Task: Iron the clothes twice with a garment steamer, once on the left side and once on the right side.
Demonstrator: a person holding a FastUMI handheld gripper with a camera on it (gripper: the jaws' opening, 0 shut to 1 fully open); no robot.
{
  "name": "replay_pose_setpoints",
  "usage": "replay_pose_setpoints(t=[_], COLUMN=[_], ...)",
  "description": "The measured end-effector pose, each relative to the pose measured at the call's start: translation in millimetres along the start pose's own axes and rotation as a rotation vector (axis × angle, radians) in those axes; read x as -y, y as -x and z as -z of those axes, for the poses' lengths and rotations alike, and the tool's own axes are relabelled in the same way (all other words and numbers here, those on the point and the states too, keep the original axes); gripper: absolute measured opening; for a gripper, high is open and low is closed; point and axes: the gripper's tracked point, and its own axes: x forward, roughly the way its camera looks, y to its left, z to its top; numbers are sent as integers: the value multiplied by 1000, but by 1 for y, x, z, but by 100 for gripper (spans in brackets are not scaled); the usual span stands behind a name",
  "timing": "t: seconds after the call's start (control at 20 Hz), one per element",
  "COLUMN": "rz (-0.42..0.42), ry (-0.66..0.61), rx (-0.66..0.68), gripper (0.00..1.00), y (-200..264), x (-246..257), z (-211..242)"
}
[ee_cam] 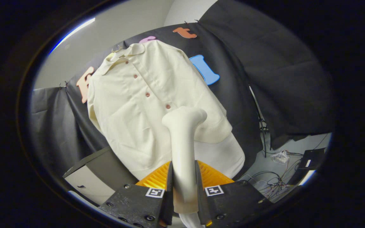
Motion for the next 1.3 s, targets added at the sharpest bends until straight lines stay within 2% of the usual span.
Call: replay_pose_setpoints(t=[0.55, 0.9, 1.3], rz=[-94, -136, -253], ry=[35, 141, 247], rx=[49, 60, 66], gripper=[32, 32, 32], y=[61, 97, 136], x=[-107, -173, -276], z=[-13, -6, 6])
